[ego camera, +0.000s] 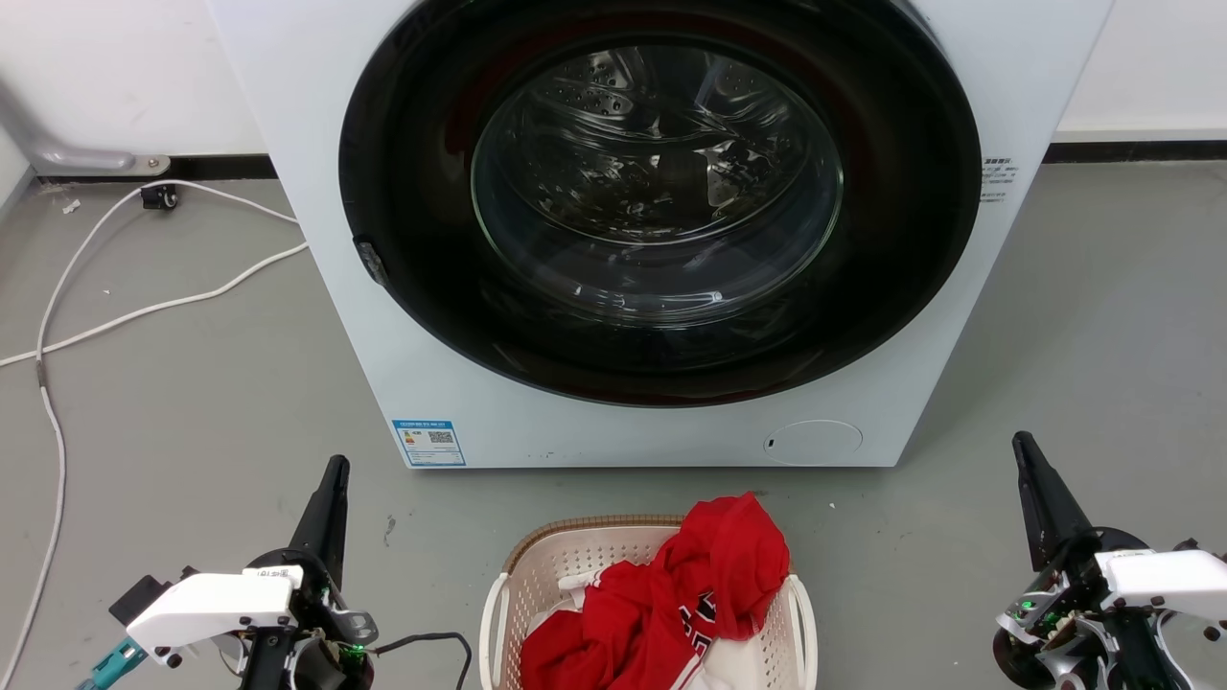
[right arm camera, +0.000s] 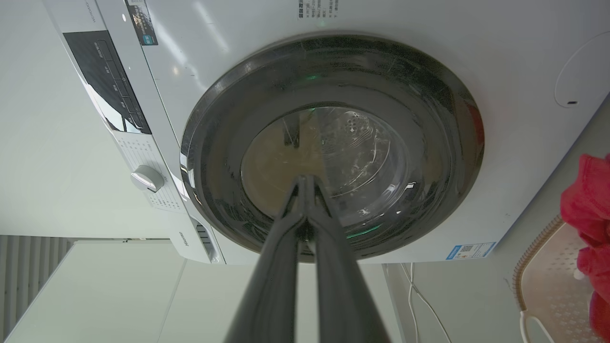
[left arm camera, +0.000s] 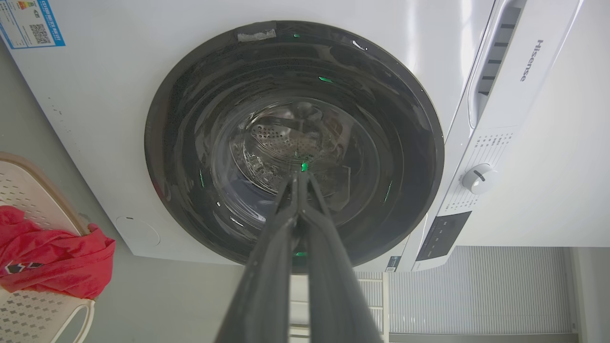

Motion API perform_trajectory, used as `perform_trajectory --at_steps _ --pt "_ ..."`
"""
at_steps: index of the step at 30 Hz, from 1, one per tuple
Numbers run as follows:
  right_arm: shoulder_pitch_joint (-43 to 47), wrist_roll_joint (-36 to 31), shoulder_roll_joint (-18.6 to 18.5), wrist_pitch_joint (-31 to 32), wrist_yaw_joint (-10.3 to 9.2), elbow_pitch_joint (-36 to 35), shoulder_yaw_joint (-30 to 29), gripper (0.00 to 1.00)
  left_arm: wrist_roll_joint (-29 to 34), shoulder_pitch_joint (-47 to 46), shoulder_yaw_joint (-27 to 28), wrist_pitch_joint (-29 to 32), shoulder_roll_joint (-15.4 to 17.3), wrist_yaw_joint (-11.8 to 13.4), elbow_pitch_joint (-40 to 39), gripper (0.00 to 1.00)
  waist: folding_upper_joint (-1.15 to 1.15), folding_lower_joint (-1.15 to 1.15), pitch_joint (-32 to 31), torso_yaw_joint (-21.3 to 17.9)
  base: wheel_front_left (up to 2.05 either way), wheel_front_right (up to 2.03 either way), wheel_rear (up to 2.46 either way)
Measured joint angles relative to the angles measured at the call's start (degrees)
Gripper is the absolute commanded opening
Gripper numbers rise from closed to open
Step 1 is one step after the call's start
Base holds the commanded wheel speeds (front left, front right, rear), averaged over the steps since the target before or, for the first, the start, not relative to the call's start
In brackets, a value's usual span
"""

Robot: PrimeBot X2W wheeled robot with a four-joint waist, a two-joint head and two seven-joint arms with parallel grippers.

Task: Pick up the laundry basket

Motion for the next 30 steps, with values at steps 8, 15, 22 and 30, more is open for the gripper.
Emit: perform_trajectory --at_steps 8,15,22,30 --pt "0.0 0.0 0.0 0.0 0.0 0.0 0.0 0.0 0.0 0.0 0.0 0.0 0.0 0.0 0.0 0.0 0.0 0.0 0.0 0.0 0.0 0.0 0.0" --pt "0.0 0.0 0.0 0.0 0.0 0.0 -0.01 0.0 0.0 0.0 0.0 0.0 0.0 0.0 0.0 0.0 0.0 0.0 0.0 0.0 0.0 0.0 0.0" --pt "0.0 0.0 0.0 0.01 0.0 0.0 -0.01 0.0 0.01 0.0 -0.01 0.0 0.0 0.0 0.0 0.0 0.0 0.0 0.0 0.0 0.0 0.0 0.0" --pt "0.0 -0.01 0.01 0.01 0.0 0.0 -0.01 0.0 0.01 0.0 -0.01 0.0 0.0 0.0 0.0 0.0 0.0 0.0 0.0 0.0 0.0 0.0 0.0"
